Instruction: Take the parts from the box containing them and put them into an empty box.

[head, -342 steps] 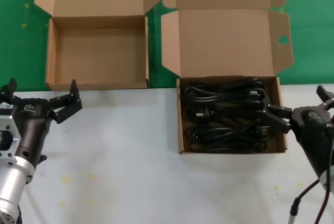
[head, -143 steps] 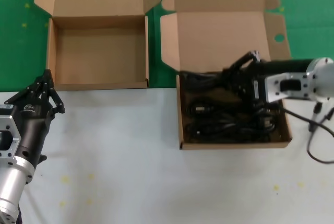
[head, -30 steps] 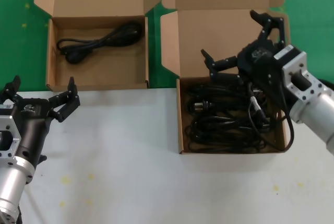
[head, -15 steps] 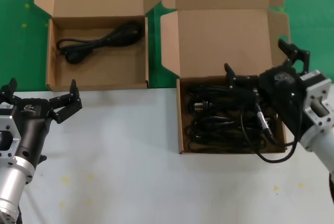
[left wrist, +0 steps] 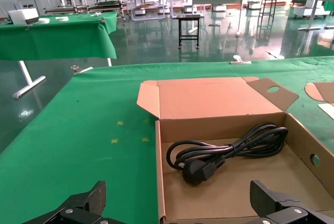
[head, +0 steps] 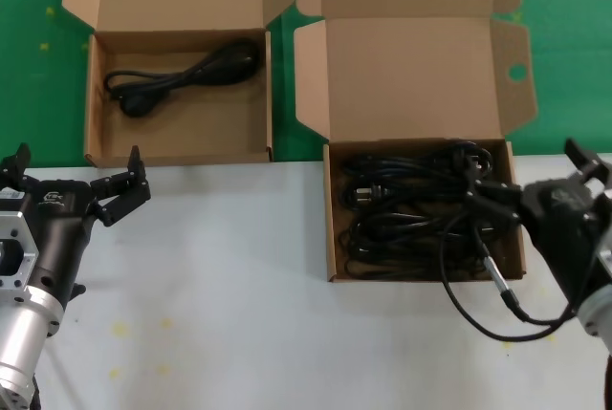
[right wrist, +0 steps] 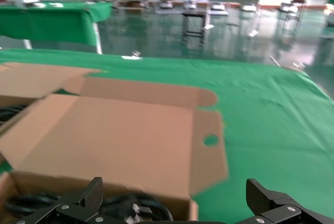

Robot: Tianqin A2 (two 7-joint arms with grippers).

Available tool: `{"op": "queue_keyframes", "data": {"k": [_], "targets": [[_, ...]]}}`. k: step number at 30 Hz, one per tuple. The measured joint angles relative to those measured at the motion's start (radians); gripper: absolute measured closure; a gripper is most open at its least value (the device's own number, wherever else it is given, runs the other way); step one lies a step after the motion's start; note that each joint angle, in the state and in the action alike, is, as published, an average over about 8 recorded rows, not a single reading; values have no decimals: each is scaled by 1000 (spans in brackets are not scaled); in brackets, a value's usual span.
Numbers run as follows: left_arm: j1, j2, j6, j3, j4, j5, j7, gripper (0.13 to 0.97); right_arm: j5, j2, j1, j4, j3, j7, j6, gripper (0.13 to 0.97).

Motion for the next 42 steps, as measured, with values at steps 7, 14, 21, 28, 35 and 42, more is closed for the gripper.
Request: {"op": "queue_keyframes", "data": {"k": [7, 14, 21, 28, 35, 42], "targets": [[0, 0, 0, 0, 0, 0, 0, 132, 15, -6, -27, 6, 11, 4, 22, 129], [0, 0, 0, 0, 0, 0, 0, 132, 15, -6, -28, 6, 12, 4, 23, 129], [0, 0, 0, 0, 0, 0, 0, 132, 15, -6, -28, 6, 12, 4, 23, 129], [0, 0, 0, 0, 0, 0, 0, 132, 15, -6, -28, 6, 12, 4, 23, 129], [0, 0, 0, 0, 0, 0, 0, 132, 15, -6, -28, 6, 12, 4, 23, 129], [0, 0, 0, 0, 0, 0, 0, 132, 15, -6, -28, 6, 12, 4, 23, 129]]}}
